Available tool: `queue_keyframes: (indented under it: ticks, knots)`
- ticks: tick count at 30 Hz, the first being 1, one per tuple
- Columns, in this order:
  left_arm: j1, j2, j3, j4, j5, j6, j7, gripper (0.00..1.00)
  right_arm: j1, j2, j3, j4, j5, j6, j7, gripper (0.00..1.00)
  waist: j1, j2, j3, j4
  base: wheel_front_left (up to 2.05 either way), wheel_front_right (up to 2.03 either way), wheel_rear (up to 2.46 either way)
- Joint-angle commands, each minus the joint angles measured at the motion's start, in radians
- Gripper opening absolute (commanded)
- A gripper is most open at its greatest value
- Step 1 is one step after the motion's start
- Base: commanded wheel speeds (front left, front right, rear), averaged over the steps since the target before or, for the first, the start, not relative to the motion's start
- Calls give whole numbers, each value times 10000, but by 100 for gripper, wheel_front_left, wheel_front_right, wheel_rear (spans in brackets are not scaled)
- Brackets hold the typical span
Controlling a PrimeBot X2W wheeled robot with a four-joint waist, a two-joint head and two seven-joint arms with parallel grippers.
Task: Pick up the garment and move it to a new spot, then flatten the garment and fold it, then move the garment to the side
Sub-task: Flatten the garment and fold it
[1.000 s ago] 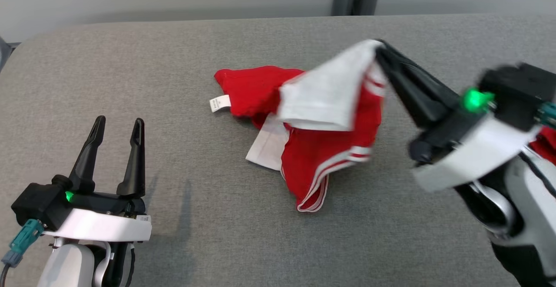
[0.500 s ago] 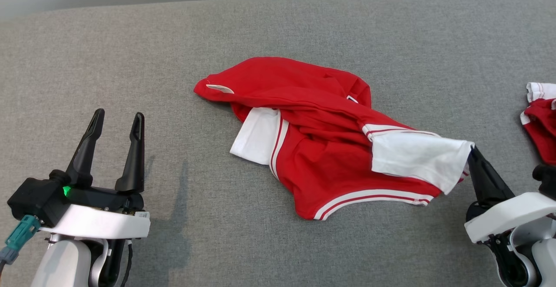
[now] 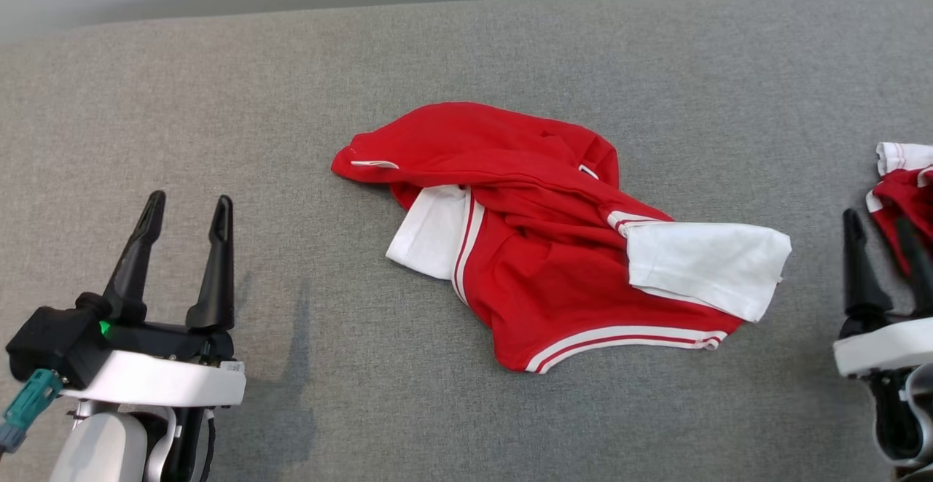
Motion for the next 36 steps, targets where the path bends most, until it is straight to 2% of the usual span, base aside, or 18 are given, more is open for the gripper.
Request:
queue_keyframes:
  ticks: [1,7,13,22,34,36]
  knots:
    - [65,76,69,-53,-55,87,-12,100,15,-136,-176,-255,-423,1,-117,100,0,-1,-70,-27,0,0,0]
    - [521,100,178,-130,-177,263,59,100,569,334,-511,-2331,-2613,1,76,100,0,-1,-523,-95,0,0,0]
    - [950,120,179,-171,-242,354,131,100,1486,874,-537,-4111,-3769,1,1129,100,0,-1,-921,-75,0,0,0]
    - [1427,165,192,-198,-348,446,217,100,2724,1424,-599,-5733,-4368,1,2094,100,0,-1,-1219,-100,0,0,0]
    - [1198,259,120,-281,-400,474,274,100,2814,1586,-585,-6140,-4377,1,2366,100,0,-1,-1050,-113,0,0,0]
    - [986,352,9,-281,-383,362,423,100,2694,1602,-513,-6144,-4332,1,2363,100,0,-1,-965,-189,0,0,0]
